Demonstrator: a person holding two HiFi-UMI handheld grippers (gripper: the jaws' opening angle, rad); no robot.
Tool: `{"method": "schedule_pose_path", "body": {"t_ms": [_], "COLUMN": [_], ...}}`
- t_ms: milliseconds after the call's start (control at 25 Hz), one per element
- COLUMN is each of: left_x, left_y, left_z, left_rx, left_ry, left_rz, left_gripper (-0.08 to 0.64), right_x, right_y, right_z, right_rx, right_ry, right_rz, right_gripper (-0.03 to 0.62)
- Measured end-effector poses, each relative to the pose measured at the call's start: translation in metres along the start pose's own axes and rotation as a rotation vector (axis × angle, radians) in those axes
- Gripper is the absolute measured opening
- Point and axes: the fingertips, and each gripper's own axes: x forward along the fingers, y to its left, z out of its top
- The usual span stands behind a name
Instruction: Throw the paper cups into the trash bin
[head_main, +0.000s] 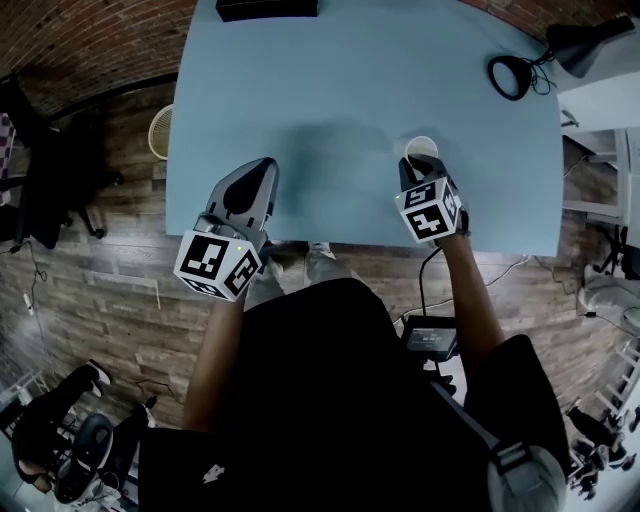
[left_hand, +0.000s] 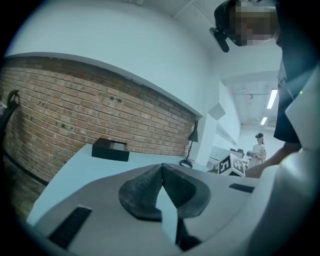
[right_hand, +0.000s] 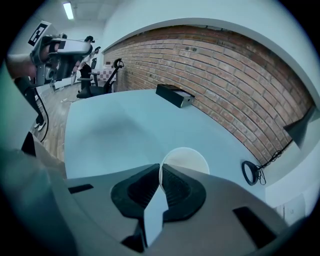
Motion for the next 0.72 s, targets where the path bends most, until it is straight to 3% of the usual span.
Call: {"method": "schedule_pose_path", "body": {"t_ms": [720], "left_x": [-0.072], "left_y": [0.092], "left_z": [0.004], "left_rx": [-0.057], "left_ry": [-0.050], "left_rz": [0.173], "left_gripper": [0.009], "right_x": [0.032], "right_y": [0.088], "right_z": [0.126], "right_rx": [-0.152], "right_ry": [-0.104], "right_rz": [0.131], "right_gripper": [0.020]}}
